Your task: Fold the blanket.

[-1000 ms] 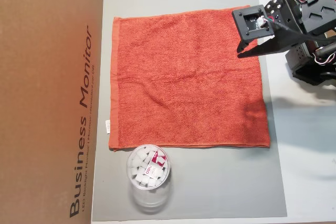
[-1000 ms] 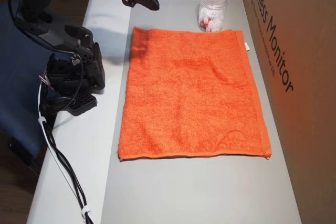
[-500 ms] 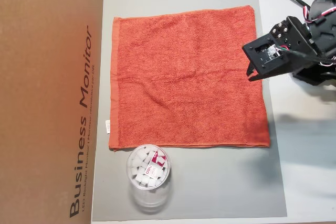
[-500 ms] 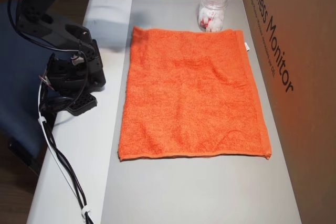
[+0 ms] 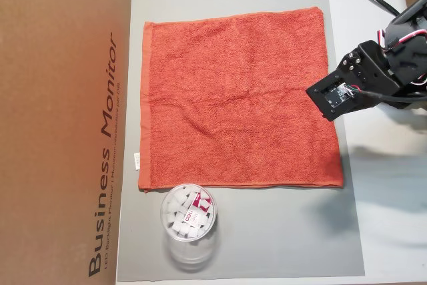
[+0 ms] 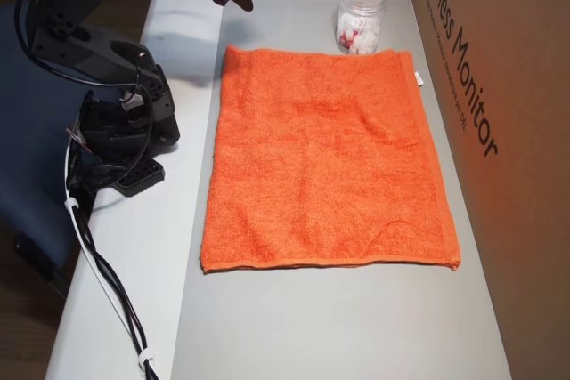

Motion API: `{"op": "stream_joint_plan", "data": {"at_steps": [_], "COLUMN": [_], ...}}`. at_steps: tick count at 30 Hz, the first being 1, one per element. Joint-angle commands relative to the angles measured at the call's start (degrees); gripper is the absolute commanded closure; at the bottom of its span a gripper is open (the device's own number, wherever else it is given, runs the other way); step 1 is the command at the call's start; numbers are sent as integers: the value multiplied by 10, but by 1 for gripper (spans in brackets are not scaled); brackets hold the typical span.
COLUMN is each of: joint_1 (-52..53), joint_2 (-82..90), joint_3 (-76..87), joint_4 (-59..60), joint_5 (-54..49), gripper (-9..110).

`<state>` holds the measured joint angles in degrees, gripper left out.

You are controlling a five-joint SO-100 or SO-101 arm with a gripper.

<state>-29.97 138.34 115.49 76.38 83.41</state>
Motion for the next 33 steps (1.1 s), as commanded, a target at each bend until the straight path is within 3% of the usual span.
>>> {"op": "stream_joint_plan", "data": {"at_steps": [1,33], "joint_1": [-15,-159], "joint_2": [0,-2], "joint_3": [3,67], "joint_4": [0,-8], "joint_5": [-3,-3], "gripper": [102,101]}}
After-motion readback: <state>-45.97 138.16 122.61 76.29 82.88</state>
